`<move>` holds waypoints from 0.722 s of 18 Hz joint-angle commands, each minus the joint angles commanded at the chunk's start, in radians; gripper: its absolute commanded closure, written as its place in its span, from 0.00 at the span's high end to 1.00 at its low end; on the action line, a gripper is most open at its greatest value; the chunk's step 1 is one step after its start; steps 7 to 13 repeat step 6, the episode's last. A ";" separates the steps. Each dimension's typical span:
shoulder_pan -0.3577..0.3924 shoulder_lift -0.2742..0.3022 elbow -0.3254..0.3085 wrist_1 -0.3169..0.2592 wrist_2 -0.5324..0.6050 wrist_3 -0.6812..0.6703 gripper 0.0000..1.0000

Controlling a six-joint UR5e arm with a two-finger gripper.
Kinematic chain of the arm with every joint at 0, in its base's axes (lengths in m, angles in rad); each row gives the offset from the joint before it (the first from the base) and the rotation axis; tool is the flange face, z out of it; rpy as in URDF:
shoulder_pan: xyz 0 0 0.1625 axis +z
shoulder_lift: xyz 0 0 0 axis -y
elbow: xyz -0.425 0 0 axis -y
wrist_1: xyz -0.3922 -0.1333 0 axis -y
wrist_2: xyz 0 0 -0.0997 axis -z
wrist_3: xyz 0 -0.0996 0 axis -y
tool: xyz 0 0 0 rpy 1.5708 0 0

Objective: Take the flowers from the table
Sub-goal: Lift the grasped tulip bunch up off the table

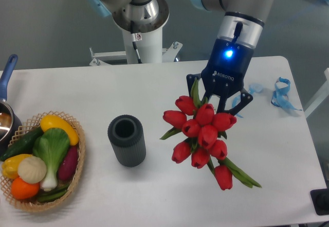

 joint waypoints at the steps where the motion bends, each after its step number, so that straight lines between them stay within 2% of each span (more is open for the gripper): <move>1: 0.002 0.006 -0.014 0.002 0.002 0.003 0.33; 13: 0.023 0.021 -0.020 0.002 -0.002 0.002 0.33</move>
